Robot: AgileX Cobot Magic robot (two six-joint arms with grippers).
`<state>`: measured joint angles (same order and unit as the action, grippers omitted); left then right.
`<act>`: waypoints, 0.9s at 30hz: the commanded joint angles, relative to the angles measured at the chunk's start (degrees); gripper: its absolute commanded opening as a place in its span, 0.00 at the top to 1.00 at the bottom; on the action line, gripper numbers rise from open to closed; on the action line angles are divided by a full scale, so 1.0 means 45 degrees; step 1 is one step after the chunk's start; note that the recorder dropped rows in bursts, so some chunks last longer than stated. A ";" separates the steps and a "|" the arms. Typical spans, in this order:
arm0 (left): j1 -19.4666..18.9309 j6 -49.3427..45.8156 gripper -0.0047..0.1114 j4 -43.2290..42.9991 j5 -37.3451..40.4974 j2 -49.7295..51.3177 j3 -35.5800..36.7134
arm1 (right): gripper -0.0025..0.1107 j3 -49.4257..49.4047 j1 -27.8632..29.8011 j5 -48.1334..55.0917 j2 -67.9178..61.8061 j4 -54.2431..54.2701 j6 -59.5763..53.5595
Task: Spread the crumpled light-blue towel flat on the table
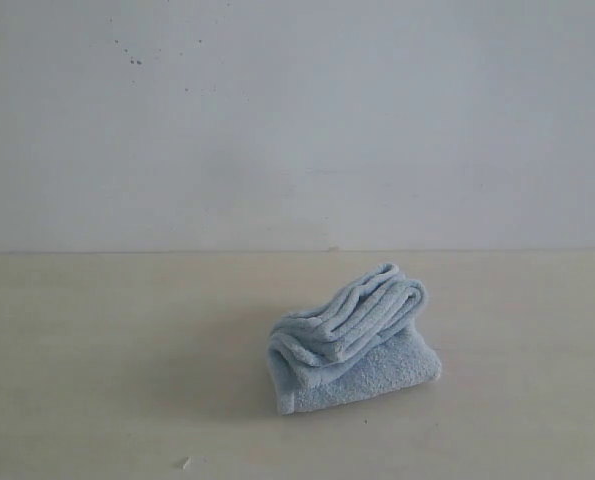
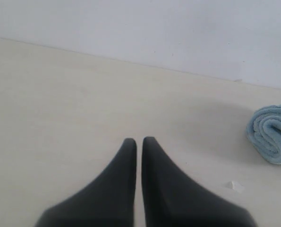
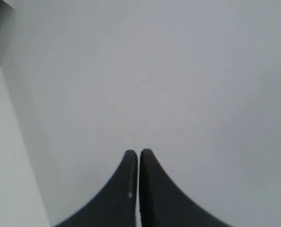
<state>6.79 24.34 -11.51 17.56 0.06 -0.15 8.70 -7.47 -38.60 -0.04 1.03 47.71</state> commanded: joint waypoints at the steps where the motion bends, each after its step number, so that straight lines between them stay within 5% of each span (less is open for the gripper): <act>1: -0.0034 -0.0001 0.92 0.0014 0.0031 -0.0014 0.0034 | 0.97 0.3001 0.0040 -0.0028 -0.1141 -0.2113 -0.0199; 11: -0.0034 -0.0001 0.92 0.0014 0.0031 -0.0014 0.0034 | 0.97 0.6943 0.0040 0.2701 -0.9139 -1.0658 -0.1641; 19: -0.0034 -0.0001 0.92 0.0014 0.0031 -0.0014 0.0034 | 0.97 0.6985 -0.0042 0.7388 -1.6756 -1.0315 -0.2266; 22: -0.0034 -0.0001 0.92 0.0014 0.0031 -0.0014 0.0034 | 0.97 0.6955 -0.1368 0.7702 -1.7791 -1.0415 -0.0964; 27: -0.0034 -0.0001 0.92 0.0014 0.0031 -0.0014 0.0034 | 0.97 0.7217 -0.5595 0.7711 -1.8396 -1.2192 -0.2486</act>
<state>6.79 24.34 -11.51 17.56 0.06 -0.15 40.07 -23.42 -3.42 -81.39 -49.06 39.88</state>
